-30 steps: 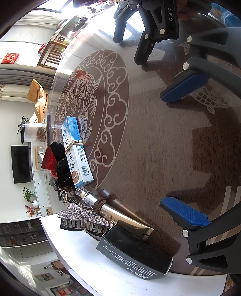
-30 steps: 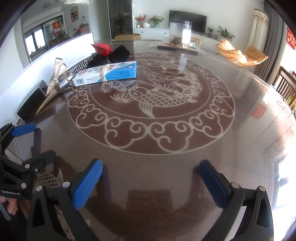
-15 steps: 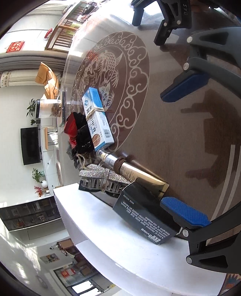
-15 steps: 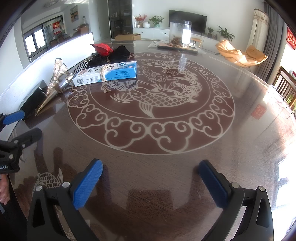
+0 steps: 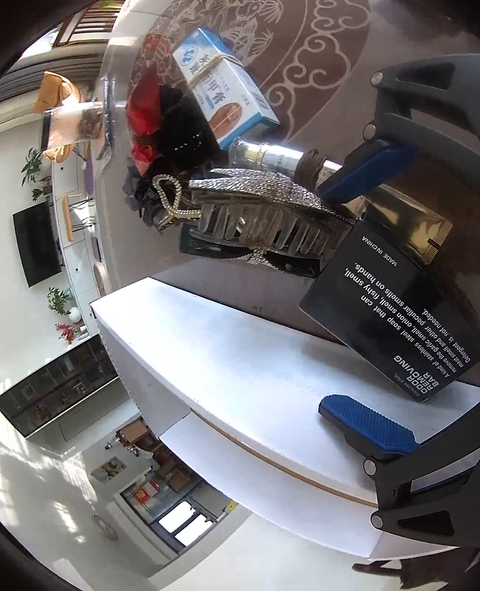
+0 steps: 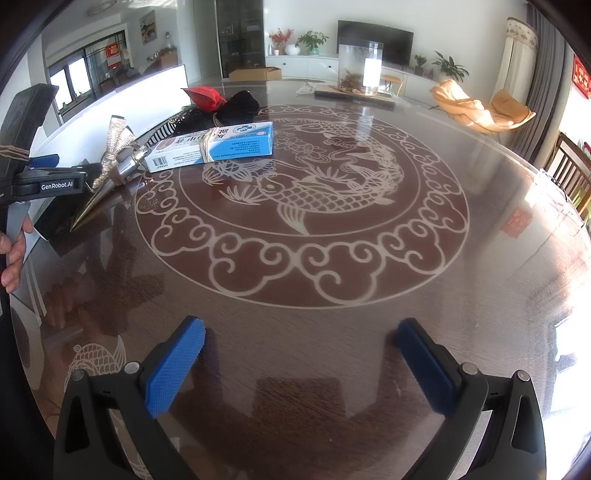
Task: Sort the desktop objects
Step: 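Reach the open left tool down to the black 'Odor Removing Bar' box, then close the left tool on the black box and lift it, then hold the black box in the left tool while the right tool grasps the gold tube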
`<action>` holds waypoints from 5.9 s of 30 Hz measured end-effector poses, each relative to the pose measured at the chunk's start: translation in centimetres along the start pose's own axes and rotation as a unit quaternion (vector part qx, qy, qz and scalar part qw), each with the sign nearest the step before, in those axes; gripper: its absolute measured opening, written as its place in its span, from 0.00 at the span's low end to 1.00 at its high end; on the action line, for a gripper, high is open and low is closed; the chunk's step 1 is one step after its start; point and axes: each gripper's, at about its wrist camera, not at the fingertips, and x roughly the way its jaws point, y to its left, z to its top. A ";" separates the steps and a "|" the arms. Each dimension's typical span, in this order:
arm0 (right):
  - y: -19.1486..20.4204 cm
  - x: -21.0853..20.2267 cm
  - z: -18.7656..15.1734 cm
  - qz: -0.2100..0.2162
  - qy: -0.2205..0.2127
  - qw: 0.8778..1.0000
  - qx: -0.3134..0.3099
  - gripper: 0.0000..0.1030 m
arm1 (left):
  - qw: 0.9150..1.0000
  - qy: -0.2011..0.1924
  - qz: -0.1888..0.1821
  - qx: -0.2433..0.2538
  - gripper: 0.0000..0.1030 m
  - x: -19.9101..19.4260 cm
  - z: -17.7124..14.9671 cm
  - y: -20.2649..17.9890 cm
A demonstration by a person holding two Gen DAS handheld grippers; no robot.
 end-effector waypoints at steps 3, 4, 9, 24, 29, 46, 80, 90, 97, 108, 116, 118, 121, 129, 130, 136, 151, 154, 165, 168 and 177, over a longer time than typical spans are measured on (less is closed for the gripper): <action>0.0 0.0 0.0 0.000 0.000 1.000 0.000 1.00 | 0.995 0.022 -0.090 -0.033 1.00 -0.4 -1.0 -0.2; 0.0 0.0 0.0 0.000 0.000 1.000 0.000 1.00 | 0.997 0.020 -0.066 -0.019 1.00 -0.8 -1.2 -1.2; 0.0 0.0 0.0 0.000 0.000 1.000 0.000 1.00 | 0.995 -0.027 -0.067 0.064 1.00 -4.4 -2.3 -5.9; 0.0 0.0 0.0 0.000 0.000 1.000 0.000 1.00 | 0.996 0.052 -0.073 0.004 1.00 1.1 0.4 -0.8; 0.0 -0.1 0.0 0.000 0.000 1.000 0.000 1.00 | 0.996 0.047 -0.071 -0.024 1.00 1.3 -0.4 -0.8; 0.0 0.0 0.0 0.000 0.000 1.000 0.000 1.00 | 0.989 -0.023 -0.143 -0.001 1.00 -6.8 -3.3 -3.7; 0.0 -0.1 -0.1 0.000 0.000 1.000 0.000 1.00 | 0.954 -0.002 -0.295 -0.055 0.30 -3.8 -6.0 2.5; 0.0 -0.1 -0.1 0.000 0.000 1.000 0.000 1.00 | 0.947 0.019 -0.315 -0.064 0.48 -3.2 -6.1 2.9; 0.0 -0.1 -0.1 0.000 0.000 1.000 0.000 1.00 | 0.926 0.048 -0.370 -0.053 0.74 -2.6 -6.5 4.8; 0.0 -0.1 -0.1 0.000 0.000 1.000 0.000 1.00 | 0.938 0.065 -0.337 0.045 0.88 -3.9 -6.8 4.2; 0.0 -0.1 -0.1 0.001 0.000 1.000 0.001 1.00 | 0.939 0.111 -0.309 0.103 0.86 -3.4 -9.0 2.4; 0.5 0.3 0.5 -0.001 0.001 1.000 0.006 1.00 | 0.949 0.103 -0.287 0.084 0.64 -3.4 -8.8 2.7; 3.8 1.4 2.8 0.050 0.005 0.999 -0.012 1.00 | 0.958 0.100 -0.265 0.037 0.56 -3.2 -8.9 3.8; 15.5 6.6 10.9 0.146 -0.003 0.986 -0.079 0.79 | 0.963 0.110 -0.246 -0.024 0.56 -2.4 -9.3 6.0; 16.6 6.8 11.3 0.137 -0.006 0.986 -0.098 0.62 | 0.965 0.109 -0.238 -0.017 0.56 -2.6 -9.3 5.7; 15.5 5.7 9.7 0.117 -0.013 0.985 -0.126 0.30 | 0.964 0.102 -0.243 -0.024 0.56 -3.5 -8.7 4.0; 0.2 0.8 1.8 0.039 -0.013 0.999 -0.035 0.85 | 0.968 0.038 -0.248 -0.010 1.00 -5.7 -7.1 -4.3; 1.3 1.1 1.9 0.042 0.000 0.998 -0.050 1.00 | 0.967 0.024 -0.254 -0.006 1.00 -5.4 -7.6 -4.0; 1.4 1.3 1.9 0.040 0.000 0.998 -0.051 1.00 | 0.968 0.019 -0.250 -0.012 1.00 -5.2 -7.6 -4.3; 1.4 1.3 1.9 0.040 0.000 0.998 -0.050 1.00 | 0.968 0.019 -0.250 -0.012 1.00 -5.2 -7.6 -4.3; 1.4 1.3 1.9 0.040 0.000 0.998 -0.050 1.00 | 0.968 0.019 -0.250 -0.013 1.00 -5.2 -7.6 -4.3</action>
